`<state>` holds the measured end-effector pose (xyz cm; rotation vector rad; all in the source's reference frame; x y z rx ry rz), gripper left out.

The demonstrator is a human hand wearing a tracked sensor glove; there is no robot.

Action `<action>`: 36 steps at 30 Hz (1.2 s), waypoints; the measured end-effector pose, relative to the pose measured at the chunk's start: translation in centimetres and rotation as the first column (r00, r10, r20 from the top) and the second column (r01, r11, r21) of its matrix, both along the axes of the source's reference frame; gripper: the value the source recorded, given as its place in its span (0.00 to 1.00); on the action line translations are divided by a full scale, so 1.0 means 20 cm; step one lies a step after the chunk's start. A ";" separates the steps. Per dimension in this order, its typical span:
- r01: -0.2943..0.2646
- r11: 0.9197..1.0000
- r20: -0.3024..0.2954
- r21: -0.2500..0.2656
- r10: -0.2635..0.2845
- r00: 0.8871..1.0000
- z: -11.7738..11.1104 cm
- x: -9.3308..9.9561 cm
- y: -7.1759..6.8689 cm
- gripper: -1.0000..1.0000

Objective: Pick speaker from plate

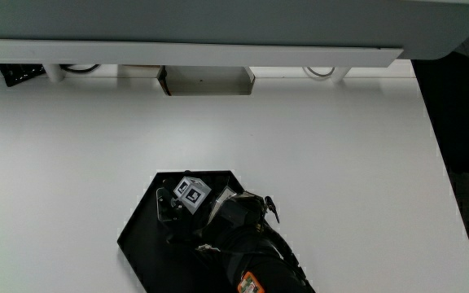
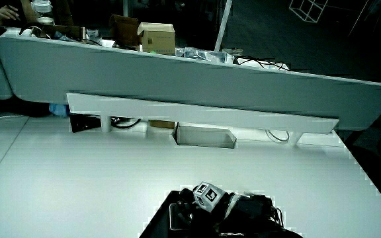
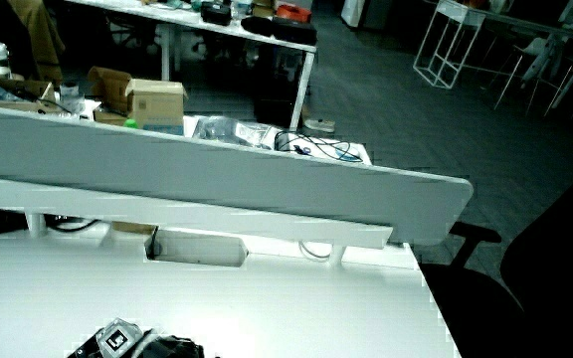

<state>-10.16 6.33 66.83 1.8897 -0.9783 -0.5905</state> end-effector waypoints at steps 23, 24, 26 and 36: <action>-0.009 0.996 -0.048 0.089 0.013 0.999 0.05 0.03 0.01 1.00; -0.023 0.994 -0.035 0.111 0.027 0.999 0.05 0.05 0.02 1.00; -0.037 0.992 -0.060 0.118 0.044 0.997 0.04 0.07 0.01 1.00; -0.127 0.977 0.068 0.171 0.117 0.991 0.02 0.11 0.01 1.00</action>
